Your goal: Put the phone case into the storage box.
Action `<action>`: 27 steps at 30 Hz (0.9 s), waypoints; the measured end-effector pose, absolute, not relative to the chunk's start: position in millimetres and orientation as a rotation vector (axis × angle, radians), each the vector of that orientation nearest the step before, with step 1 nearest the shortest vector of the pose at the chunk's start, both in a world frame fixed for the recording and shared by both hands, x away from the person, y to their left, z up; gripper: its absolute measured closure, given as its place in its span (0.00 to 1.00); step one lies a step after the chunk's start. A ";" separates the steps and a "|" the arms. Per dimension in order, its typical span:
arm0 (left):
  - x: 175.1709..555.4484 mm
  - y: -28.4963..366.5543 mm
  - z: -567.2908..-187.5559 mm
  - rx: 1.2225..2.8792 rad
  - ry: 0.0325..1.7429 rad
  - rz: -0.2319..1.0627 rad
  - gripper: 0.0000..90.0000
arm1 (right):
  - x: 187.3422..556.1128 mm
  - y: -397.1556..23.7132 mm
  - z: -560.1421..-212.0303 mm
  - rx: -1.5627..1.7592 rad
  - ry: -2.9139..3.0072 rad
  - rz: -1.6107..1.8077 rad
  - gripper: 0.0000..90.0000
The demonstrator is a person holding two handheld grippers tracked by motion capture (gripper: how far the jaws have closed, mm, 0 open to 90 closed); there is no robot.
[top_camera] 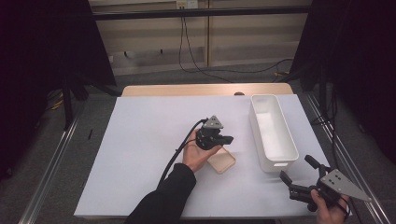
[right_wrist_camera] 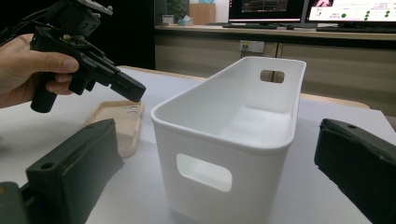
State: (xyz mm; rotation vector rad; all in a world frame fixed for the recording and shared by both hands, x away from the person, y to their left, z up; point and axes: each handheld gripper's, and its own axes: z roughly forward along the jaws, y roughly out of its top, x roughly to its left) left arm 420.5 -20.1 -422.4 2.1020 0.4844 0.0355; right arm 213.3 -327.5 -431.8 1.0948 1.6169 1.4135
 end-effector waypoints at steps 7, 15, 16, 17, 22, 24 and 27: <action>423.5 -22.7 -425.6 2.181 0.508 0.020 1.00 | 213.3 -328.0 -432.0 1.099 1.618 1.411 0.00; 423.2 -32.2 -425.8 2.240 0.517 0.015 1.00 | 213.7 -327.6 -432.3 1.094 1.623 1.411 0.00; 423.9 -33.4 -426.4 2.248 0.516 0.012 1.00 | 213.6 -327.6 -432.3 1.094 1.623 1.411 0.00; 423.8 -34.9 -427.6 2.246 0.531 0.011 1.00 | 213.6 -327.6 -432.3 1.093 1.623 1.412 0.00; 425.8 -39.9 -435.4 2.265 0.557 -0.015 1.00 | 213.5 -327.8 -432.3 1.094 1.625 1.412 0.00; 427.1 -41.3 -437.2 2.264 0.570 -0.019 1.00 | 213.6 -327.7 -432.4 1.094 1.624 1.411 0.00; 429.1 -43.9 -438.4 2.279 0.572 -0.018 1.00 | 213.7 -327.6 -432.4 1.094 1.625 1.411 0.00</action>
